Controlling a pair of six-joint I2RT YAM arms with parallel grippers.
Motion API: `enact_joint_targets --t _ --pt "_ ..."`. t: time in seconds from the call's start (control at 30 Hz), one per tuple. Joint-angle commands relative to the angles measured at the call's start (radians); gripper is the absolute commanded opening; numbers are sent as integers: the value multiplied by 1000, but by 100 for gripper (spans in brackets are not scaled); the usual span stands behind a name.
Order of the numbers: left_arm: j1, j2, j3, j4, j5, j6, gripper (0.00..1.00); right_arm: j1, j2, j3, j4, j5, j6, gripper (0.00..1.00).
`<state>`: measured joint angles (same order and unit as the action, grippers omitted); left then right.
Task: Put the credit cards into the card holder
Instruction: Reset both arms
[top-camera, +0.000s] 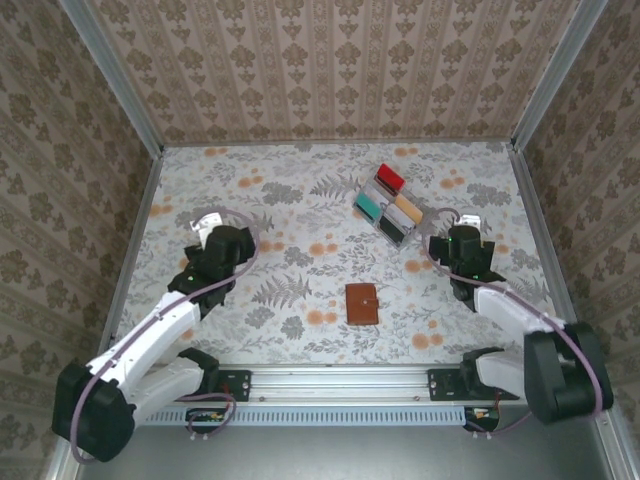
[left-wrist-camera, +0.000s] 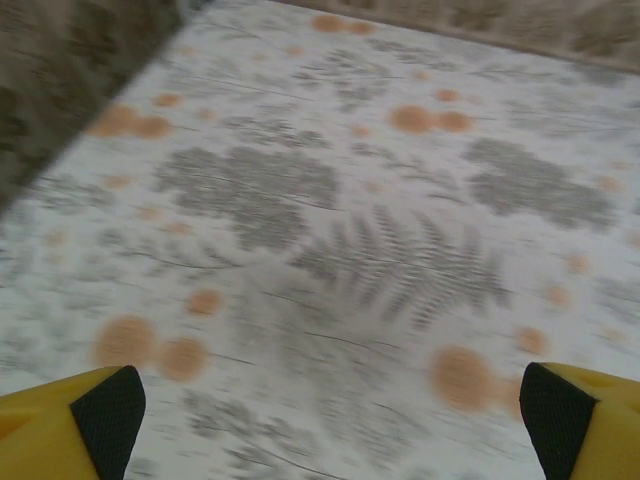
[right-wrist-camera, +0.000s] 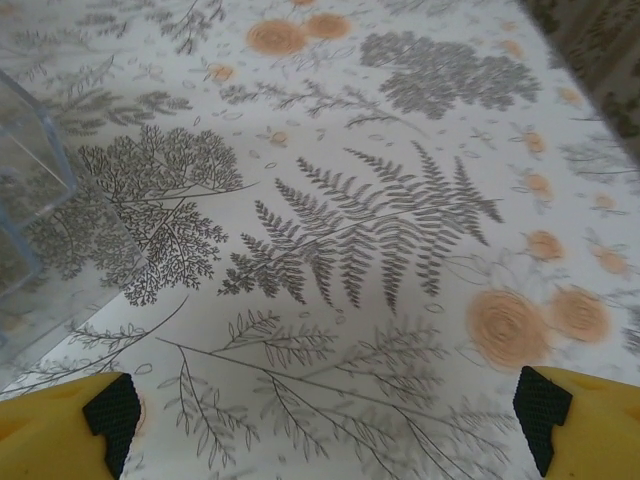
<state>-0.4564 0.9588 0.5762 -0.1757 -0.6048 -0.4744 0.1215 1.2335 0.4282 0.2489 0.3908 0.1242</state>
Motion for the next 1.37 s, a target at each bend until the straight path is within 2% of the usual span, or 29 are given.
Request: enact_joint_targets --t 0.0,0.03,0.13,0.23,0.27,0.37,0.5,0.6,0.67,0.7,0.73,0.8,0.87,0.9,0.97,1.0,1.33 --pt "103 5 -78 213 -42 267 100 -23 92 26 281 -79 -69 100" --pt "133 22 -105 279 -21 298 100 -27 121 34 320 -87 -83 100" --pt "210 84 -73 273 54 290 100 -69 201 0 494 -148 -70 100" --pt "225 154 -64 364 60 379 100 -76 316 -62 719 -156 -71 100" --pt "226 172 -86 427 63 409 100 -75 291 -63 675 -164 -67 100" --pt "250 256 -170 678 118 479 100 -77 287 -100 743 -119 -46 100" --pt "266 392 -198 899 212 566 100 -80 291 -53 662 -104 -38 100" --pt "282 465 -189 978 294 607 100 -70 295 -48 656 -91 -46 100" --pt "317 543 -206 1116 307 593 100 -70 293 -48 655 -91 -47 100" --pt "351 511 -203 1038 369 543 100 -69 293 -48 656 -90 -47 100" --pt "385 520 -220 1063 408 518 99 -69 293 -48 655 -91 -46 100" --pt "434 614 -265 1272 410 483 100 -69 292 -48 654 -91 -47 100" --pt "438 560 -218 1082 430 459 100 -69 292 -48 655 -91 -47 100" --pt "427 594 -203 1127 421 493 100 -68 294 -48 656 -91 -47 100" --pt "413 577 -189 1056 401 484 100 -68 293 -49 656 -90 -47 100" --pt "411 587 -193 1094 396 495 100 -68 293 -48 655 -90 -47 100" --pt "398 577 -192 1075 388 500 100 -68 294 -48 655 -91 -48 100"
